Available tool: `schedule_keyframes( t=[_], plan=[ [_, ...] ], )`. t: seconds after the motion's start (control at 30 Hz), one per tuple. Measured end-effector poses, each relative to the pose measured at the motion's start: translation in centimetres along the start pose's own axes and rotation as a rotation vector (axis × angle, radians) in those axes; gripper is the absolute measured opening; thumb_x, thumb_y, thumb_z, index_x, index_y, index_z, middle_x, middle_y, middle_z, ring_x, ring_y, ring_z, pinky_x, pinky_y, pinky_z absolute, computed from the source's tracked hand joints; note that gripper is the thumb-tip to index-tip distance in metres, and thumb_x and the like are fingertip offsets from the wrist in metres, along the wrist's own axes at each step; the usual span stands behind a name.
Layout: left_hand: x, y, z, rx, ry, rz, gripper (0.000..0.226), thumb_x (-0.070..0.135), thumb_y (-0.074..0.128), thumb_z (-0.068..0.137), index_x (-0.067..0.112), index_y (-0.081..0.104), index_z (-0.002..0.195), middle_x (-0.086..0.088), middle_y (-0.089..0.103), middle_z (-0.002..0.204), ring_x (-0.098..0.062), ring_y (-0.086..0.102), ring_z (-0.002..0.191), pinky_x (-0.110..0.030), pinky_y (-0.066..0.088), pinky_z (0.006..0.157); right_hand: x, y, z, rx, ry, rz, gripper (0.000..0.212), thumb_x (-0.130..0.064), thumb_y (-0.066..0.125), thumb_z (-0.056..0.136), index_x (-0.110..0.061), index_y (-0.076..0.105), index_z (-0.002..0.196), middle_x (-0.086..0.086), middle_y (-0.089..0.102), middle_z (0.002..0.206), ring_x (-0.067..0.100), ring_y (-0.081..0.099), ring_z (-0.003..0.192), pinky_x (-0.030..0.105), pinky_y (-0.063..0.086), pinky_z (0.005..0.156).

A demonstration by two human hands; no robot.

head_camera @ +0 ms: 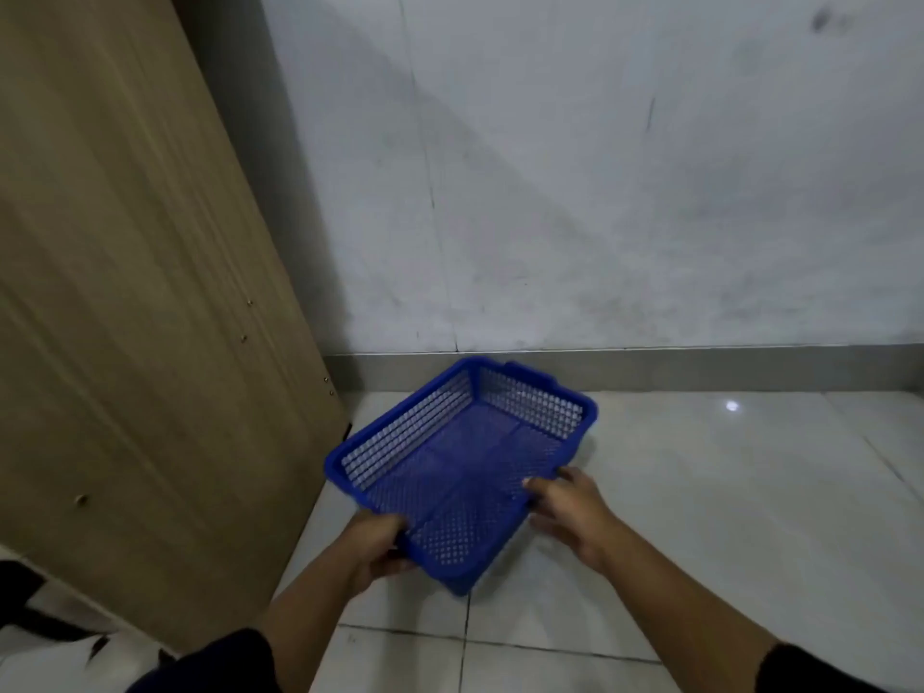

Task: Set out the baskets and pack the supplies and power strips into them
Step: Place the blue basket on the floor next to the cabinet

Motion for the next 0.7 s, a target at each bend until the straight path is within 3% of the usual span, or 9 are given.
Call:
schedule_keyframes(
  t=[0.07, 0.13, 0.23, 0.33, 0.4, 0.5, 0.6, 0.7],
  plan=[
    [-1.5, -0.8, 0.2, 0.015, -0.053, -0.025, 0.029, -0.003, 0.052, 0.089, 0.002, 0.055, 0.117, -0.018, 0.066, 0.102, -0.028, 0.065, 0.086, -0.030, 0.058, 0.052, 0.6, 1.5, -0.7, -0.128, 0.052, -0.043, 0.037, -0.005, 0.061, 0.087, -0.020, 0.050, 0.119, 0.006, 0.066, 0.102, 0.021, 0.065, 0.082, 0.031, 0.053, 0.062],
    [-2.3, -0.6, 0.3, 0.005, -0.126, -0.067, 0.028, -0.003, 0.049, 0.090, -0.001, 0.053, 0.118, -0.019, 0.064, 0.100, -0.030, 0.063, 0.087, -0.034, 0.059, 0.056, 0.9, 1.6, -1.0, -0.178, 0.095, -0.110, 0.052, -0.010, 0.062, 0.088, -0.025, 0.040, 0.134, 0.003, 0.065, 0.103, 0.025, 0.065, 0.095, 0.038, 0.056, 0.074],
    [-1.9, 0.3, 0.2, 0.072, -0.230, 0.003, 0.038, 0.015, 0.054, 0.092, -0.001, 0.042, 0.124, -0.021, 0.052, 0.128, -0.040, 0.052, 0.114, -0.049, 0.050, 0.085, 0.8, -0.1, -0.7, -0.137, 0.114, -0.190, 0.061, -0.020, 0.065, 0.087, -0.025, 0.036, 0.140, 0.004, 0.060, 0.116, 0.024, 0.061, 0.102, 0.038, 0.054, 0.083],
    [0.7, 1.4, 1.1, 0.379, -0.084, 0.258, 0.077, 0.038, 0.059, 0.081, 0.000, 0.028, 0.140, -0.025, 0.033, 0.146, -0.044, 0.036, 0.131, -0.053, 0.036, 0.106, 0.0, -2.9, -0.8, -0.061, 0.117, -0.221, 0.061, -0.022, 0.064, 0.087, -0.024, 0.035, 0.141, 0.006, 0.055, 0.122, 0.021, 0.062, 0.095, 0.032, 0.054, 0.074],
    [3.6, 4.0, -0.2, 0.520, 0.105, 0.558, 0.079, 0.037, 0.062, 0.082, 0.002, 0.024, 0.141, -0.027, 0.024, 0.149, -0.046, 0.026, 0.134, -0.054, 0.025, 0.112, -0.7, -5.3, -1.2, 0.010, 0.103, -0.220, 0.058, -0.021, 0.064, 0.087, -0.022, 0.038, 0.138, 0.007, 0.056, 0.118, 0.022, 0.063, 0.096, 0.031, 0.054, 0.075],
    [7.3, 10.8, -2.1, 0.455, 0.347, 0.657, 0.069, 0.030, 0.062, 0.085, 0.001, 0.028, 0.137, -0.027, 0.023, 0.147, -0.046, 0.027, 0.132, -0.054, 0.024, 0.109, -2.8, -9.3, -2.8, 0.116, 0.032, -0.246, 0.053, -0.021, 0.063, 0.086, -0.020, 0.041, 0.134, 0.008, 0.059, 0.115, 0.024, 0.064, 0.100, 0.032, 0.053, 0.078],
    [8.9, 19.6, -3.1, 0.231, 0.485, 0.614, 0.058, 0.028, 0.061, 0.086, 0.000, 0.037, 0.130, -0.029, 0.031, 0.141, -0.048, 0.035, 0.126, -0.055, 0.030, 0.104, -5.5, -14.9, -5.7, 0.244, -0.084, -0.358, 0.052, -0.023, 0.064, 0.085, -0.018, 0.043, 0.132, 0.009, 0.060, 0.111, 0.024, 0.063, 0.099, 0.034, 0.053, 0.080],
    [10.2, 28.8, -6.9, 0.021, 0.659, 0.598, 0.050, 0.027, 0.062, 0.085, 0.005, 0.042, 0.126, -0.026, 0.041, 0.134, -0.045, 0.044, 0.118, -0.053, 0.038, 0.101, -8.2, -21.2, -10.2, 0.435, -0.225, -0.667, 0.055, -0.028, 0.063, 0.084, -0.016, 0.042, 0.134, 0.013, 0.058, 0.123, 0.028, 0.058, 0.109, 0.034, 0.049, 0.090]
  ],
)
Point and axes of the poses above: each hand's wrist, its own z-axis towards the middle knuckle, its own y-axis out of the palm, x = y × z, the point moved 4 cm from there along z, towards the middle knuckle
